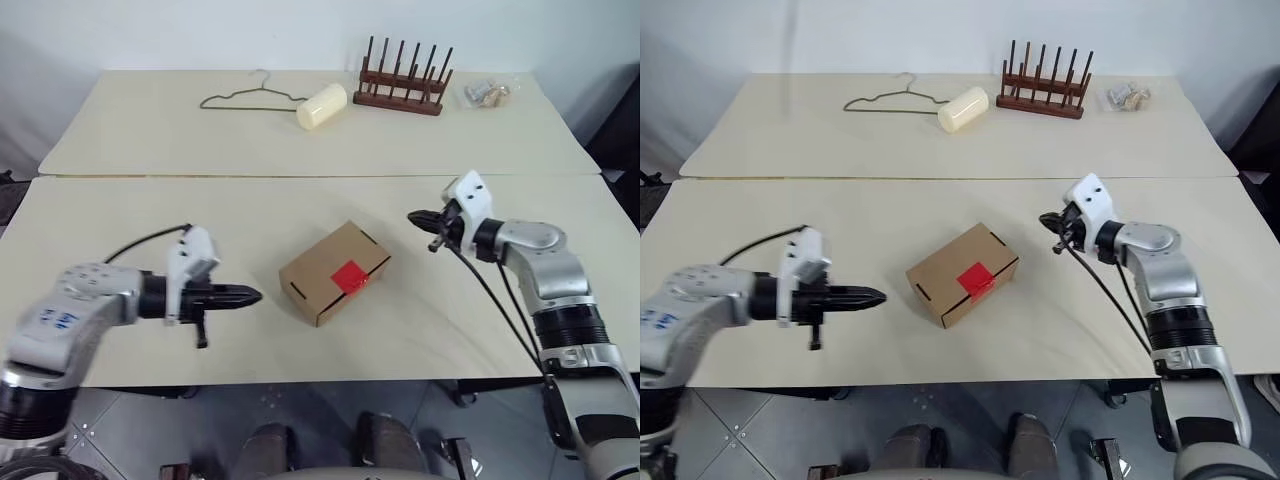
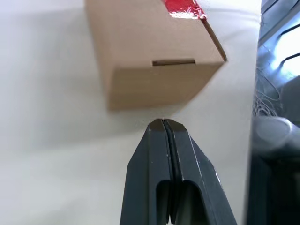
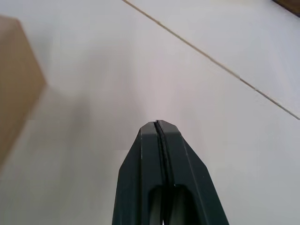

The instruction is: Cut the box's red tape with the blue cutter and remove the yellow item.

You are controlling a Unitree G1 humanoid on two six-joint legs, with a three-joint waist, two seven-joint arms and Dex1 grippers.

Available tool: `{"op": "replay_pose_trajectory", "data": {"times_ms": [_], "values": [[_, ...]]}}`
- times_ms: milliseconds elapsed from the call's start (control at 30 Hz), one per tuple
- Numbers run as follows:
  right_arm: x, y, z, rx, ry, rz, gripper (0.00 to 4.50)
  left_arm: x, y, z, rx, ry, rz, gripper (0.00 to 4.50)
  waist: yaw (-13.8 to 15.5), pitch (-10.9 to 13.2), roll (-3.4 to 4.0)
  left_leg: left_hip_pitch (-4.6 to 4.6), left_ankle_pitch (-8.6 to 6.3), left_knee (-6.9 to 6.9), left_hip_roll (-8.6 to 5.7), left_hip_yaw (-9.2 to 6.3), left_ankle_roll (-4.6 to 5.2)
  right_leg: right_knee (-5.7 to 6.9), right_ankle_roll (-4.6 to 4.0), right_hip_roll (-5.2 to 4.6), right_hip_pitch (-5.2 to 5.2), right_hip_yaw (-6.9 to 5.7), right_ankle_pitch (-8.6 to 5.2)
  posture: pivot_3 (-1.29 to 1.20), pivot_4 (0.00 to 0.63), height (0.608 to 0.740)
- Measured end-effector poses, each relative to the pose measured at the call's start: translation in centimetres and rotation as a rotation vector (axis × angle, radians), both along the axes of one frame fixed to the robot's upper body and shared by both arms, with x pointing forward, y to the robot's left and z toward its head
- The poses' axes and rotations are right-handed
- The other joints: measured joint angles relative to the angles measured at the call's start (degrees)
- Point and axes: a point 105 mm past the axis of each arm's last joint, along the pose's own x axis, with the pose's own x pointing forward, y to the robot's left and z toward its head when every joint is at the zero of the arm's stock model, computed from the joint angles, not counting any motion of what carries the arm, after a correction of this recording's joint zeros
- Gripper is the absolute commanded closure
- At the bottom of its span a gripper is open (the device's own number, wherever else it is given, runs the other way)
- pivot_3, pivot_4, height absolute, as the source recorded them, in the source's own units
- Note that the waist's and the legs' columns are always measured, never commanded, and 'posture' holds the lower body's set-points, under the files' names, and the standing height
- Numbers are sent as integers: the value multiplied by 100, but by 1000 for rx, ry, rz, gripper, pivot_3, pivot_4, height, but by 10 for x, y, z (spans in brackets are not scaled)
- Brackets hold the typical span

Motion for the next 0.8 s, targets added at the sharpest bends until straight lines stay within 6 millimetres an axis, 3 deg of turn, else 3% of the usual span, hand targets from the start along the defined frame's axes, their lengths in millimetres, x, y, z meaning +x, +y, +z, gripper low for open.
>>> {"op": "replay_pose_trajectory", "data": {"times_ms": [133, 233, 300, 400, 600, 667, 800], "values": [[-46, 0, -21, -53, 237, 141, 4482, 34, 21, 14, -2, -101, 127, 4500, 138, 3, 6, -1, 0, 6, -3, 12, 2, -2, 0, 0, 4, -1, 0, 0, 150, 740], [-82, 18, -31, -75, 388, 261, 4482, 55, 4, 5, -42, -138, 120, 4500, 180, 3, 3, -1, 0, 11, -4, 19, 3, 2, 1, 0, 4, 2, 1, 0, 150, 740], [-93, 32, -33, -77, 417, 296, 4482, 69, -19, -8, -79, -145, 101, 4500, 190, 4, -5, -2, 0, 20, -4, 22, 2, 7, 1, 1, 3, 2, 1, 0, 150, 740], [-93, 50, -34, -47, 389, 289, 4482, 77, -44, -23, -89, -133, 56, 4500, 155, 2, -20, -5, 0, 23, -2, 27, 2, 12, 1, 1, -3, 6, 1, 0, 150, 740], [-76, 65, -31, 7, 325, 200, 4482, 61, -71, -46, -53, 0, -65, 4500, 123, 2, -19, -5, 0, 21, -2, 29, 2, 12, 1, 1, -6, 9, 1, 0, 150, 740], [-67, 66, -26, 21, 298, 161, 4482, 53, -79, -53, -51, 48, -97, 4500, 122, 2, -19, -5, 0, 22, -2, 29, 2, 13, 1, 1, -6, 11, 1, 0, 150, 740], [-42, 53, -15, 25, 240, 74, 4482, 45, -118, -62, -119, 95, -150, 4500, 199, 3, -21, -16, -1, 40, -4, 23, 6, 13, 2, 0, -3, 9, 2, 0, 150, 740]]}}
